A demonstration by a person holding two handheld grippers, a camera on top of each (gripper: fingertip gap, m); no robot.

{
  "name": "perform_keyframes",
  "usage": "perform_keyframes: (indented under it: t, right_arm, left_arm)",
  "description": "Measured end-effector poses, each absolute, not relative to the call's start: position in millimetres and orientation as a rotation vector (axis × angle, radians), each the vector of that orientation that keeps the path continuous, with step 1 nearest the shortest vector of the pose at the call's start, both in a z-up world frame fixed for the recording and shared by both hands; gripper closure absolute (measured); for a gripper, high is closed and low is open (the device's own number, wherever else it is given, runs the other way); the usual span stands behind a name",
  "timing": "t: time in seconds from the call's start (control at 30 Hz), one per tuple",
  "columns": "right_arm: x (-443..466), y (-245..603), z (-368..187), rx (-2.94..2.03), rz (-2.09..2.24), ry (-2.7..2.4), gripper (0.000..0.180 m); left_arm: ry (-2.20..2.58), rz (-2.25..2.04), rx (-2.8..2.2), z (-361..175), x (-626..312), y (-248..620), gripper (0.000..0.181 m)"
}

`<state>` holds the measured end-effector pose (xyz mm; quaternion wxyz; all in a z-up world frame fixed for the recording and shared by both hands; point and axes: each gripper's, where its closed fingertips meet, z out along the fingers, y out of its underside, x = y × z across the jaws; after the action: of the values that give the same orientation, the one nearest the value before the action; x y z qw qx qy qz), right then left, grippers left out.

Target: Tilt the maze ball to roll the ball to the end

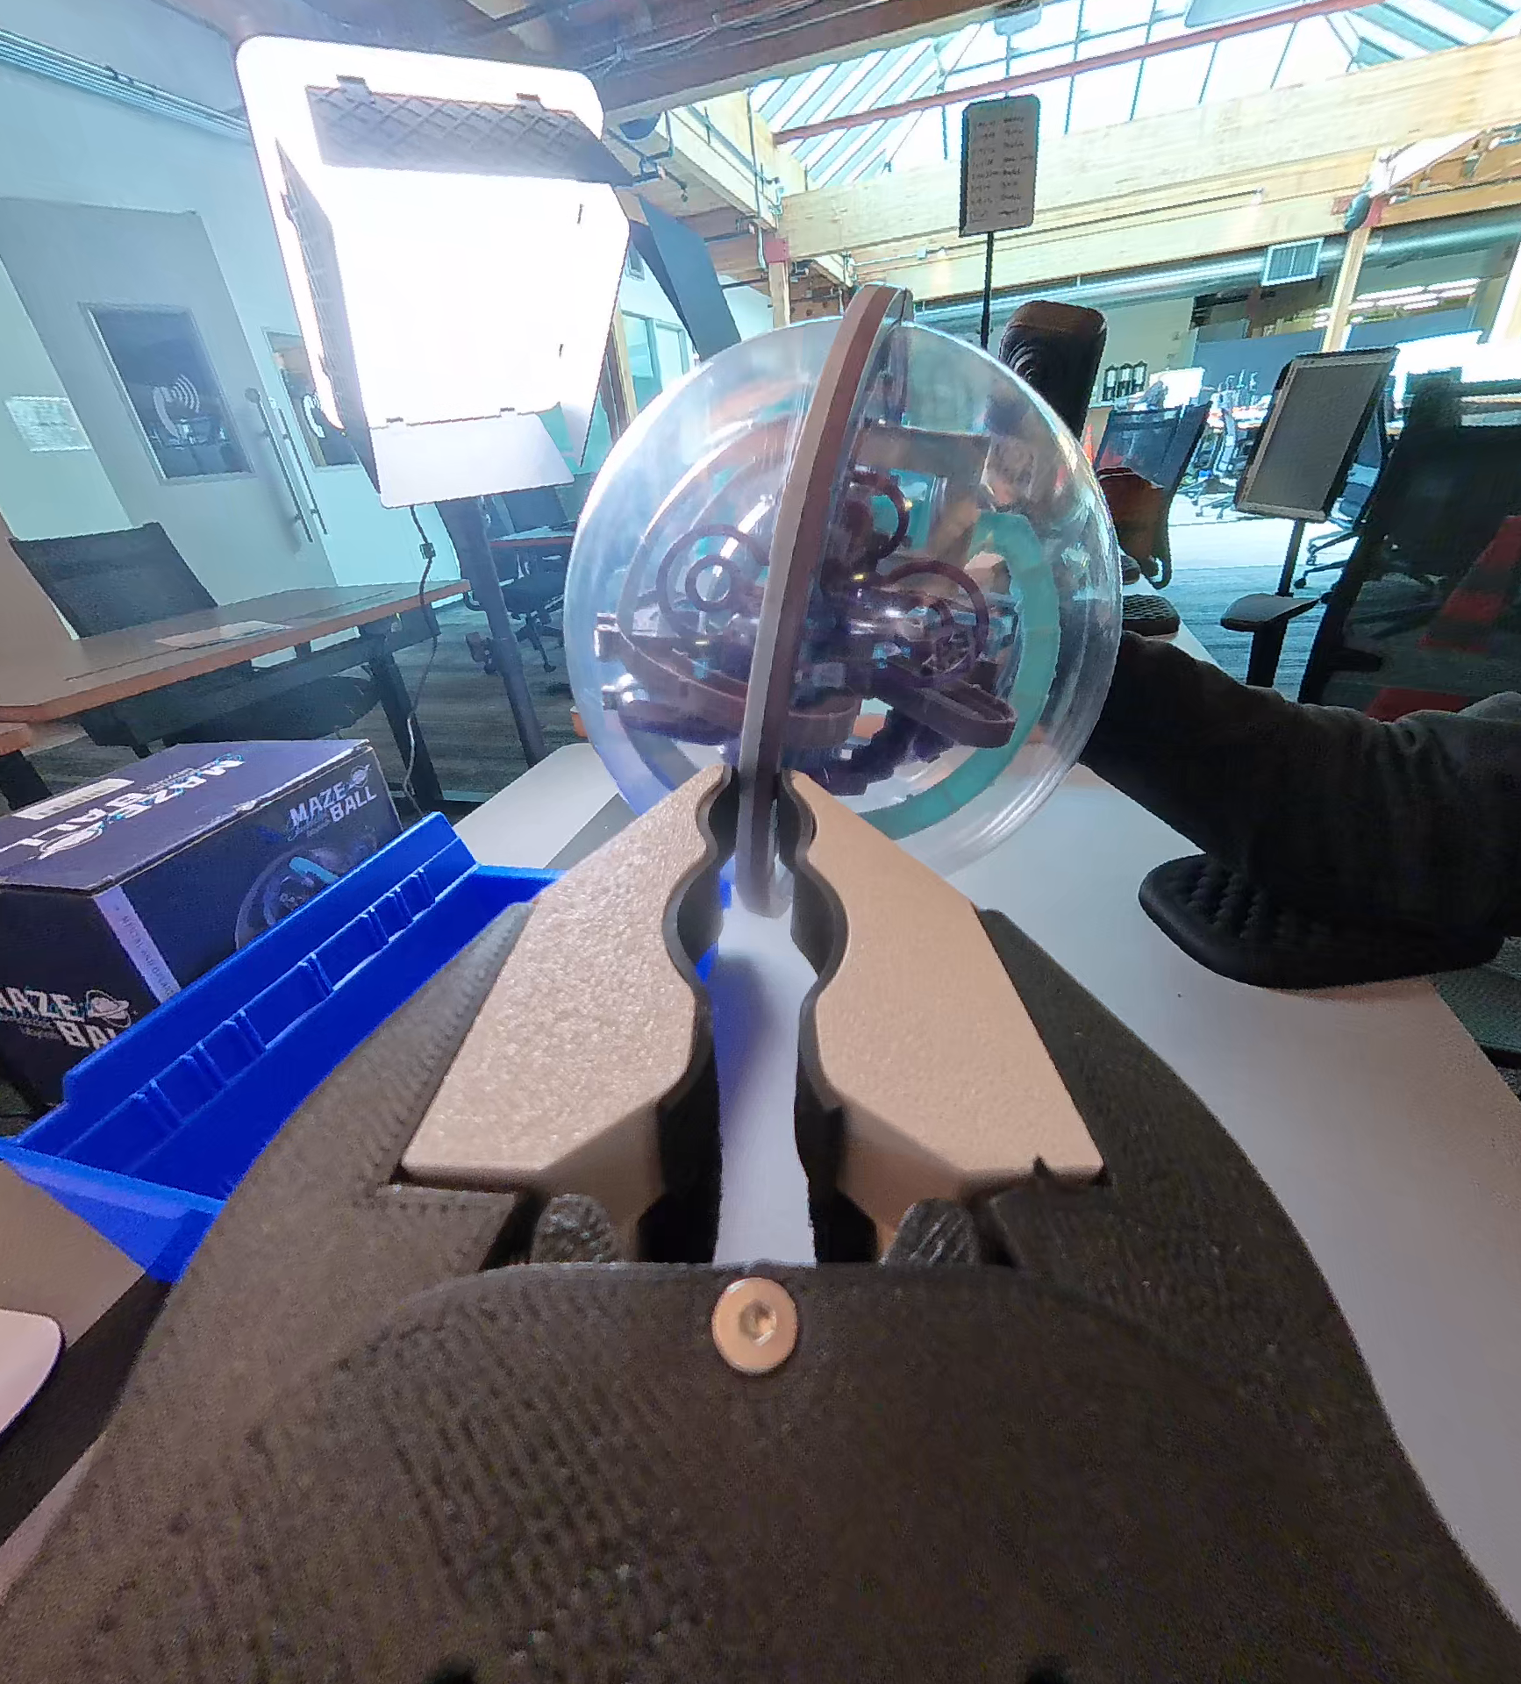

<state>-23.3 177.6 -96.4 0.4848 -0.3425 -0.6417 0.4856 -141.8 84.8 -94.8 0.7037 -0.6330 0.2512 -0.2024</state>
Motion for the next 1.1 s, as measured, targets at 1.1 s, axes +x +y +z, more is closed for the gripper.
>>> perform_keyframes:
  t: [1.1]
  right_arm:
    - [-33,192,-126,-0.939,1.221,-1.602,0.174]
  left_arm:
    - [0.502,-0.502,-1.497,-114,-148,96,0.174]
